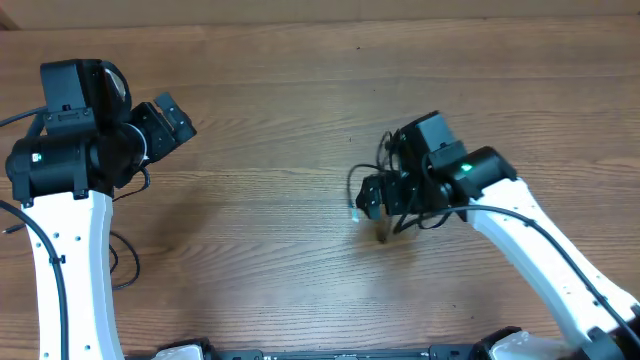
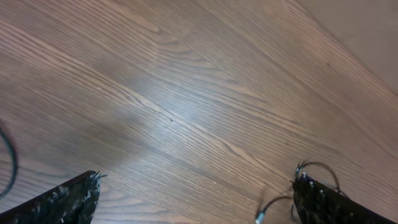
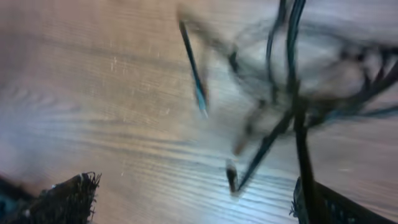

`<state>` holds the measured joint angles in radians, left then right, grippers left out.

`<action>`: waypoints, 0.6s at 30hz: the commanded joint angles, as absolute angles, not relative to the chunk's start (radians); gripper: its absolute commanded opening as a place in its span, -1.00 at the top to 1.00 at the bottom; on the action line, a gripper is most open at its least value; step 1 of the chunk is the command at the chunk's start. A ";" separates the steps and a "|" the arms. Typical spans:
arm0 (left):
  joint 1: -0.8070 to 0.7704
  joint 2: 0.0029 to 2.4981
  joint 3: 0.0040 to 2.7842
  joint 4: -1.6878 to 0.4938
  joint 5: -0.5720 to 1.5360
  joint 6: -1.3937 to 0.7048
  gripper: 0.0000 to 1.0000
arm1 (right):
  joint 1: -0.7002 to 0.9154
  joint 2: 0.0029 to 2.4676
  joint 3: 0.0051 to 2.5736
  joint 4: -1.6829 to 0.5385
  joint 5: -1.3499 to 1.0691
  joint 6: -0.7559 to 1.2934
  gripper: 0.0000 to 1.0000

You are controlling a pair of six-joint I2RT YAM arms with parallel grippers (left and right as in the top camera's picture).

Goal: Untangle cables

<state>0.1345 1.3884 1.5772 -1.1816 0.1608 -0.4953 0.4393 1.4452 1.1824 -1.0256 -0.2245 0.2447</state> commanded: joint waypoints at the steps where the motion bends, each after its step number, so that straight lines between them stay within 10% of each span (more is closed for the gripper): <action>1: 0.096 1.388 1.573 -1.174 0.229 -0.475 -0.99 | 0.437 1.365 1.234 -1.069 -0.136 0.260 -0.99; 10: 0.032 1.415 1.573 -1.163 0.222 -0.475 -0.99 | 0.439 1.324 1.211 -1.116 -0.431 0.234 -1.00; 18: 0.032 1.451 1.573 -1.188 0.222 -0.475 -0.99 | 0.439 1.480 1.189 -1.302 -0.199 0.310 -1.00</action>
<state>0.0360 1.4406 1.5772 -1.1862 0.2100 -0.4938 0.4393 1.4265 1.1976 -1.2743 -0.3424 0.2562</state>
